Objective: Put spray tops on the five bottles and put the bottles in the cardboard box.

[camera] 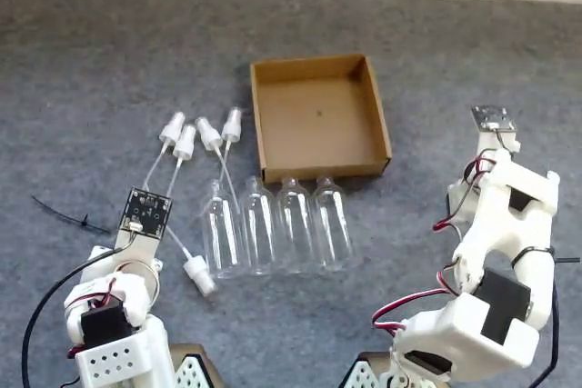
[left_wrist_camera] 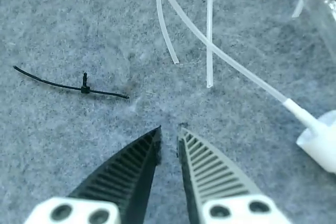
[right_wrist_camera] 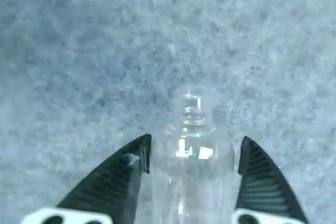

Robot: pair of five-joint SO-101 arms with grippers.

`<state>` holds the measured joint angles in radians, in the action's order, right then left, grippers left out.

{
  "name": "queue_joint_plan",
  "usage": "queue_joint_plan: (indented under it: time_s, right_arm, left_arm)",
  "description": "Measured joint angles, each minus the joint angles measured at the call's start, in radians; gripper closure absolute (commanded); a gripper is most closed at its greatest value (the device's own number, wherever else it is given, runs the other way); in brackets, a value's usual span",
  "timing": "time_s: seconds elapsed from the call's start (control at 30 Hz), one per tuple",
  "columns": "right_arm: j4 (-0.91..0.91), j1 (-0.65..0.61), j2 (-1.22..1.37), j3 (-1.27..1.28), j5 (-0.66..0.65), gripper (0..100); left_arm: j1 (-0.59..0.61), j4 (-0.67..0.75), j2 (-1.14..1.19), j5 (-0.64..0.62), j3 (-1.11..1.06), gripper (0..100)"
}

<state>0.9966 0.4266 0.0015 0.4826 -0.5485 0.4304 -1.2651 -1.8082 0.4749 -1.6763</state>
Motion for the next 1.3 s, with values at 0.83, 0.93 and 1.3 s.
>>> queue_joint_plan:
  time_s: [0.83,0.93,1.3]
  right_arm:
    - [0.066,0.006,0.000,0.000,-0.123,95.5]
    - [0.104,0.012,0.000,-0.017,-0.117,96.4]
    - [0.118,-0.230,-0.578,0.048,0.040,97.4]
  left_arm:
    - [-0.003,0.011,0.000,0.000,0.000,94]
    - [-0.003,0.072,0.000,0.000,0.005,92]
    - [-0.005,0.029,0.310,-0.017,0.500,88]
